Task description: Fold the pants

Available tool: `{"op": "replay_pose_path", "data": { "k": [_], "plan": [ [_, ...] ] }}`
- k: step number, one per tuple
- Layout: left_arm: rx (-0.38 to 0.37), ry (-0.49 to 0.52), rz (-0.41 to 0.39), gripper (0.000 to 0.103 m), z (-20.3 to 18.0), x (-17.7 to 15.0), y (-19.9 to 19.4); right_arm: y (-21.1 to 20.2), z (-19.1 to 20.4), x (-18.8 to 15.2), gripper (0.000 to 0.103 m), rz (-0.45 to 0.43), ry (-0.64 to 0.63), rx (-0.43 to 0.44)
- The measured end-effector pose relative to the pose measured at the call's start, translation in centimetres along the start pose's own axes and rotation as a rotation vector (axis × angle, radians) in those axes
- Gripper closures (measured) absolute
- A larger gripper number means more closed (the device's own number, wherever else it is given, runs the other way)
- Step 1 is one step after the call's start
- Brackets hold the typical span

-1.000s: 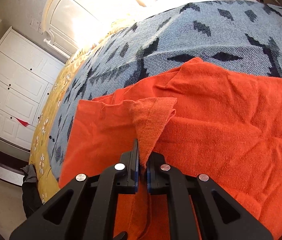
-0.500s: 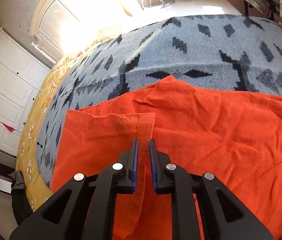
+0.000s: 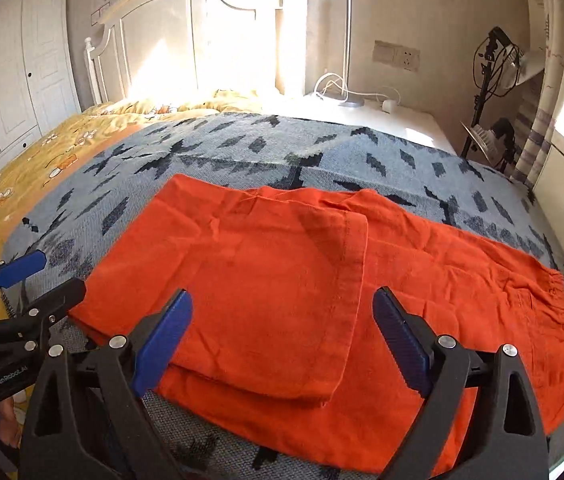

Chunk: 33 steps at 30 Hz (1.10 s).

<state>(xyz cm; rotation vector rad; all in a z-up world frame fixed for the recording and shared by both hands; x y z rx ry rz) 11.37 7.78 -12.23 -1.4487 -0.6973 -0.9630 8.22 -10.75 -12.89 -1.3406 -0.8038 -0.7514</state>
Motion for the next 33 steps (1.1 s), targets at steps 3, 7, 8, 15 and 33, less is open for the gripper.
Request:
{"op": "replay_pose_path", "data": {
  "k": [3, 7, 8, 15, 33],
  "plan": [
    [0.008, 0.021, 0.047, 0.031, -0.3, -1.6, 1.1, 0.7, 0.4, -1.3, 0.014, 0.059, 0.002, -0.025],
    [0.076, 0.057, 0.094, 0.030, 0.9, -2.6, 2.5, 1.2, 0.8, -2.5, 0.014, 0.090, -0.019, -0.027],
    [0.092, 0.040, 0.101, 0.029, 1.7, -2.7, 2.6, 1.4, 0.7, -2.9, 0.014, 0.098, -0.028, -0.036],
    [0.097, -0.001, 0.063, 0.029, 4.1, -0.7, 2.8, 2.3, -0.9, -5.1, 0.014, 0.163, 0.009, -0.037],
    [0.000, 0.093, 0.081, 0.023, 2.4, 4.6, 9.9, 2.1, -2.1, -2.3, 0.013, 0.129, -0.021, -0.011]
  ]
}}
Point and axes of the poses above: each gripper's, at about its wrist camera, not at the fingertips, and y roughly the way its jaws point, z to its left, x to its top, the point moved 5 cm from there along y, roughly the way its jaws point, and after that the axes turned 15 degrees about -z, right-handed, at the moved point
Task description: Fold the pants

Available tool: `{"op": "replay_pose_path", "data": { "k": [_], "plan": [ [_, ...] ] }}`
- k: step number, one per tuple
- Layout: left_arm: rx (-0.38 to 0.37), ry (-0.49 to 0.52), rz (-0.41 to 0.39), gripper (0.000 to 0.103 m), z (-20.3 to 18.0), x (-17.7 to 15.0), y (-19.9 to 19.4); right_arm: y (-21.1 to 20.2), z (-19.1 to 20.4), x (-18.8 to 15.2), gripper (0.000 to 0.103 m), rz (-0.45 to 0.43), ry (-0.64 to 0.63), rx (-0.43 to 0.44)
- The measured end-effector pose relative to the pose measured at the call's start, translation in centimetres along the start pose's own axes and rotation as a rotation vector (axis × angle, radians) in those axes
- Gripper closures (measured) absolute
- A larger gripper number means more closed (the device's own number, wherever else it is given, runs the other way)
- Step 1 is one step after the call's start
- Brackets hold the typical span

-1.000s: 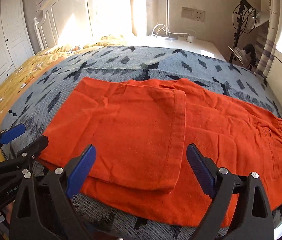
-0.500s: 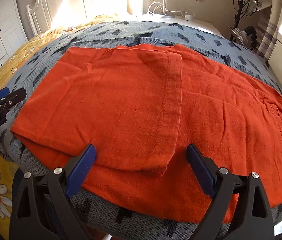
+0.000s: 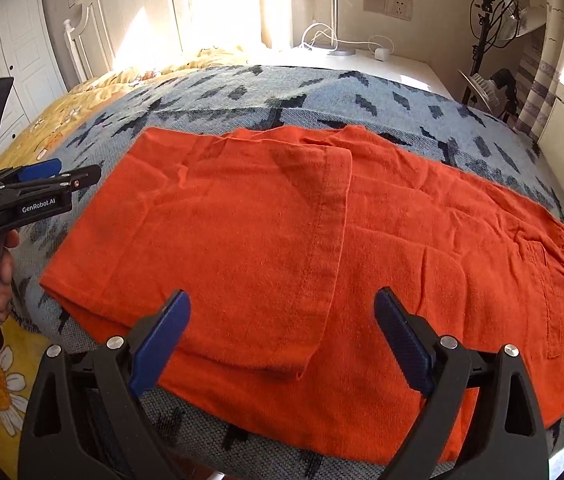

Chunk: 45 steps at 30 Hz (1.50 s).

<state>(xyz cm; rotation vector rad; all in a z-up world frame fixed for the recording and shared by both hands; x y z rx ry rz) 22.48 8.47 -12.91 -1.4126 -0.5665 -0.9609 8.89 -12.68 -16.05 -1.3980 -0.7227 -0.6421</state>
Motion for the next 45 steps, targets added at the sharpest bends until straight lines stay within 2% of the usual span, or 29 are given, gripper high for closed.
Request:
{"op": "replay_pose_path", "data": {
  "k": [2, 4, 7, 9, 11, 14, 16, 17, 19, 21, 25, 30, 32, 34, 38, 43, 45],
  "plan": [
    [-0.009, 0.046, -0.003, 0.023, -1.1, 1.3, 2.1, 0.9, -0.3, -0.7, 0.013, 0.044, -0.005, -0.013],
    [-0.005, 0.081, 0.036, 0.023, -1.6, 1.7, 4.8, 1.5, -0.6, -1.7, 0.013, 0.081, -0.003, -0.010],
    [0.035, 0.139, 0.100, 0.022, -1.2, 1.3, 8.5, 1.1, -0.9, -1.8, 0.013, 0.078, 0.003, -0.001],
    [0.033, 0.106, 0.096, 0.020, -0.4, 1.8, 9.2, 0.5, -1.3, -0.9, 0.013, 0.060, 0.022, 0.007],
    [0.078, 0.113, 0.093, 0.020, 0.4, 2.3, 9.4, 0.2, -1.8, 0.8, 0.013, 0.027, 0.045, 0.011],
    [0.040, 0.016, 0.042, 0.021, 1.0, 3.2, 8.0, 1.5, -2.2, 4.5, 0.013, -0.018, 0.026, -0.005],
    [0.036, 0.011, 0.025, 0.021, 0.7, 3.3, 6.9, 3.3, -2.4, 7.0, 0.013, -0.056, -0.003, -0.035],
    [0.038, 0.010, 0.026, 0.021, 0.6, 3.1, 6.4, 4.7, -2.4, 7.8, 0.013, -0.046, -0.016, -0.038],
    [0.038, -0.003, 0.031, 0.021, 0.4, 2.4, 5.5, 7.6, -2.0, 8.5, 0.014, -0.008, -0.046, -0.038],
    [0.034, -0.008, 0.030, 0.021, 0.2, 1.5, 4.3, 9.7, -2.7, 8.5, 0.017, 0.026, -0.089, -0.095],
    [0.044, -0.002, 0.031, 0.021, 0.2, -0.8, 1.8, 11.5, -5.6, 7.8, 0.015, 0.069, -0.080, -0.152],
    [0.054, -0.044, 0.026, 0.021, 0.1, -3.1, -1.1, 8.2, -7.0, 8.0, 0.014, 0.021, 0.014, -0.135],
    [0.047, -0.055, 0.014, 0.021, -0.5, -3.8, -2.5, 5.6, -6.4, 7.4, 0.013, -0.003, 0.073, -0.073],
    [0.045, -0.043, 0.016, 0.021, -1.3, -4.8, -3.5, 3.3, -4.8, 6.0, 0.013, -0.012, 0.061, -0.024],
    [0.058, -0.007, 0.057, 0.020, -2.4, -7.4, -4.1, 1.2, -2.3, 2.6, 0.013, 0.007, 0.039, -0.006],
    [0.082, -0.068, 0.036, 0.021, -1.4, -8.0, -6.2, 0.7, -1.9, -0.3, 0.013, 0.044, 0.036, -0.029],
    [0.065, -0.096, 0.026, 0.021, -1.3, -8.2, -7.1, 0.3, -1.9, -0.8, 0.013, 0.038, 0.032, -0.033]
  ]
}}
Point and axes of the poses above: each gripper's, at about its wrist camera, not at the fingertips, and y roughly the way its jaws point, z to its left, x to its top, the point moved 5 cm from there along y, roughly the way its jaws point, and after that the axes turned 15 degrees about -z, right-handed, at the moved point
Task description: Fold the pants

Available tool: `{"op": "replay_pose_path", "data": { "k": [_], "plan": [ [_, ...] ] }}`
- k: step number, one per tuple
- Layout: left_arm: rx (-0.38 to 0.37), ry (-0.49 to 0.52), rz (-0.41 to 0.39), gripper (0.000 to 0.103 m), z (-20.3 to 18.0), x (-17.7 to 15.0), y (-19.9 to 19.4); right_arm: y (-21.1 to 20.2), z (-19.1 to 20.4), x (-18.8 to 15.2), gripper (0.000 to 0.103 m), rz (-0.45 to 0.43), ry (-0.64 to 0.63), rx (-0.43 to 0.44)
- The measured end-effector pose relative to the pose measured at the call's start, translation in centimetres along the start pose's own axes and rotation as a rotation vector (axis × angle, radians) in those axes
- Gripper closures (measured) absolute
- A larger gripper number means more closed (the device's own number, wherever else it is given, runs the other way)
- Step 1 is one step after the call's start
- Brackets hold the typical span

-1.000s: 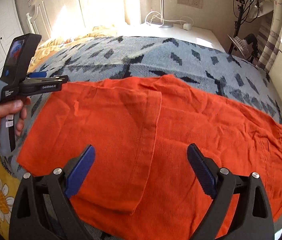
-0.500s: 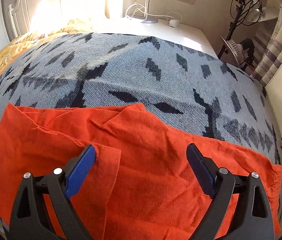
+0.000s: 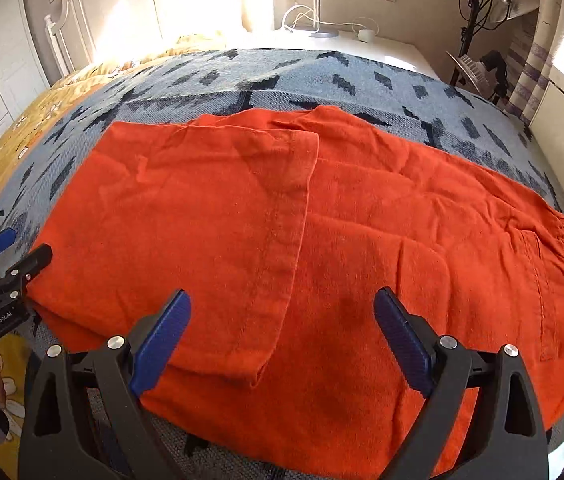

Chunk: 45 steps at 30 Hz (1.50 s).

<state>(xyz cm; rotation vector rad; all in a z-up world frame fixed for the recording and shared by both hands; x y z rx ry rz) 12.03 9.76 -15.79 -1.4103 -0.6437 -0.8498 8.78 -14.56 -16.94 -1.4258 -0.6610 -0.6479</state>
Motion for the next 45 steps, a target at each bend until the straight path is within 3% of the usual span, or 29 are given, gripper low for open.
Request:
{"op": "replay_pose_path", "data": {
  "k": [4, 12, 15, 19, 25, 34, 37, 41, 45],
  "plan": [
    [0.015, 0.048, 0.027, 0.021, -0.5, -1.3, -0.2, 0.3, -0.2, -1.0, 0.013, 0.015, -0.018, -0.026],
    [-0.004, 0.011, 0.006, 0.021, -0.4, -0.9, -1.5, 0.2, -0.5, -1.8, 0.012, 0.001, -0.016, -0.033],
    [-0.046, -0.041, 0.034, 0.021, -0.7, -1.0, -1.0, 0.2, -0.7, -1.9, 0.010, -0.003, -0.002, -0.039],
    [-0.042, -0.021, 0.077, 0.021, -1.6, -1.6, 0.1, 0.2, -0.9, -2.1, 0.007, -0.002, 0.007, -0.042],
    [0.007, -0.024, 0.088, 0.004, -1.2, -1.8, 0.5, 0.2, -0.9, -2.2, 0.005, -0.010, 0.022, -0.060],
    [0.063, 0.143, 0.007, 0.002, -2.4, -1.5, -0.2, 0.2, -1.2, -2.3, 0.005, -0.013, 0.037, -0.035],
    [0.098, 0.131, 0.024, 0.002, -2.6, -1.3, -0.1, -0.1, -1.0, -2.0, 0.005, -0.016, 0.023, -0.044],
    [0.118, 0.127, 0.011, 0.001, -2.6, -1.4, -0.2, -2.3, -0.1, -0.3, 0.005, -0.098, 0.004, -0.027],
    [0.075, 0.095, 0.002, 0.008, -2.4, -1.1, -0.6, -2.2, 1.6, 0.2, 0.005, -0.104, -0.054, -0.007]
  ]
}}
Point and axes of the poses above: each gripper's, at about its wrist camera, not at the fingertips, and y roughly the way its jaws point, z to its left, x to its top, the point moved 5 cm from there along y, roughly the way its jaws point, and after that the axes turned 15 degrees about -z, right-handed, at the moved point
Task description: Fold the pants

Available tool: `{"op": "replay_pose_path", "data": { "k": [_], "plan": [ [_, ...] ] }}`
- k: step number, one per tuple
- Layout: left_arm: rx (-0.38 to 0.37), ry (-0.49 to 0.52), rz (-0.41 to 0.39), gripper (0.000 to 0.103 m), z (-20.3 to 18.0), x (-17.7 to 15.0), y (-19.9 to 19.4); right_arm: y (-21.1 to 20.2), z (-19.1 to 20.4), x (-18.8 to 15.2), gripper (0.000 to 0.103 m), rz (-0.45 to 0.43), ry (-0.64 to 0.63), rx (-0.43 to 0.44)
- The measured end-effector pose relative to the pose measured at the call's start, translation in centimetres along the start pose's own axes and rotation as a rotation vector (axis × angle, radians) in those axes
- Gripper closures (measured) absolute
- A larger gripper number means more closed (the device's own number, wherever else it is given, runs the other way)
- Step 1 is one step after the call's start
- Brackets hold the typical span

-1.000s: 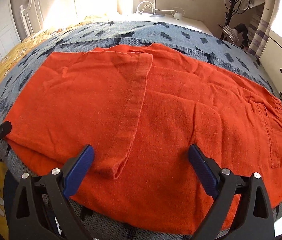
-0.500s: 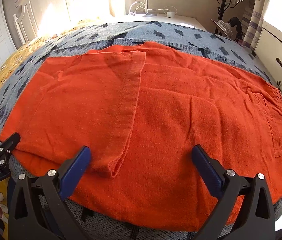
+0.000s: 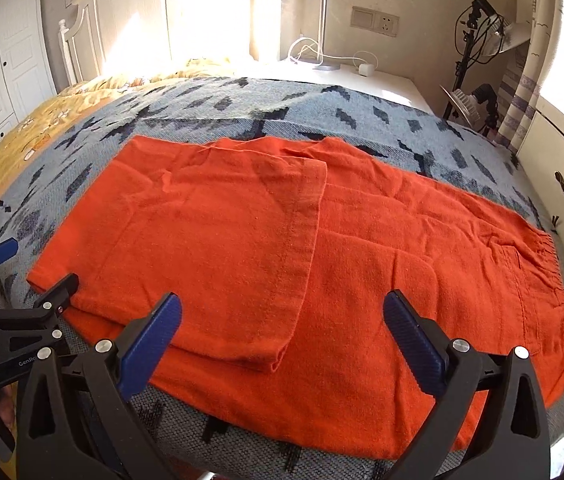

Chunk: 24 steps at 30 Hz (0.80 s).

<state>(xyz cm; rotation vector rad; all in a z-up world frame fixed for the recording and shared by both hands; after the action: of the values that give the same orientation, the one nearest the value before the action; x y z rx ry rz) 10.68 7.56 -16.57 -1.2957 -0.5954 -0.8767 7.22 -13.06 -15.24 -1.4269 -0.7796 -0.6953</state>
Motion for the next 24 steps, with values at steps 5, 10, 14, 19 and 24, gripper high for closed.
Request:
{"op": "replay_pose_path", "data": {
  "k": [5, 10, 14, 19, 24],
  "plan": [
    [0.027, -0.009, 0.005, 0.012, 1.8, 0.1, 0.3, 1.9, 0.8, -2.0, 0.006, 0.088, -0.038, -0.001],
    [0.058, -0.082, 0.002, 0.012, 4.8, 0.5, 0.3, 2.0, 0.5, -2.6, 0.005, 0.088, -0.010, 0.014],
    [0.017, -0.073, -0.007, 0.012, 3.9, 1.0, 0.0, 2.0, 0.5, -2.7, 0.005, 0.092, -0.002, 0.014],
    [-0.020, -0.019, 0.036, 0.017, 1.9, -0.1, 1.0, 2.0, 0.5, -2.7, 0.005, 0.095, -0.006, 0.012],
    [-0.034, -0.028, 0.037, 0.017, 1.8, -0.4, 1.2, 1.8, 0.7, -2.2, 0.006, 0.094, -0.008, 0.007]
  ]
}}
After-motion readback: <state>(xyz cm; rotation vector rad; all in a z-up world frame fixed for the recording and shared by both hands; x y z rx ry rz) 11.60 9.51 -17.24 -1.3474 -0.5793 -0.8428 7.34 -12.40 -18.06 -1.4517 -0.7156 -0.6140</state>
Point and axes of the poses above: each gripper's, at about its wrist camera, not at the fingertips, and y roughly the way its jaws point, z to its left, x to its top, the point moved 5 cm from there along y, roughly the way its jaws point, and after that the axes turned 15 degrees about -z, right-handed, at the moved point
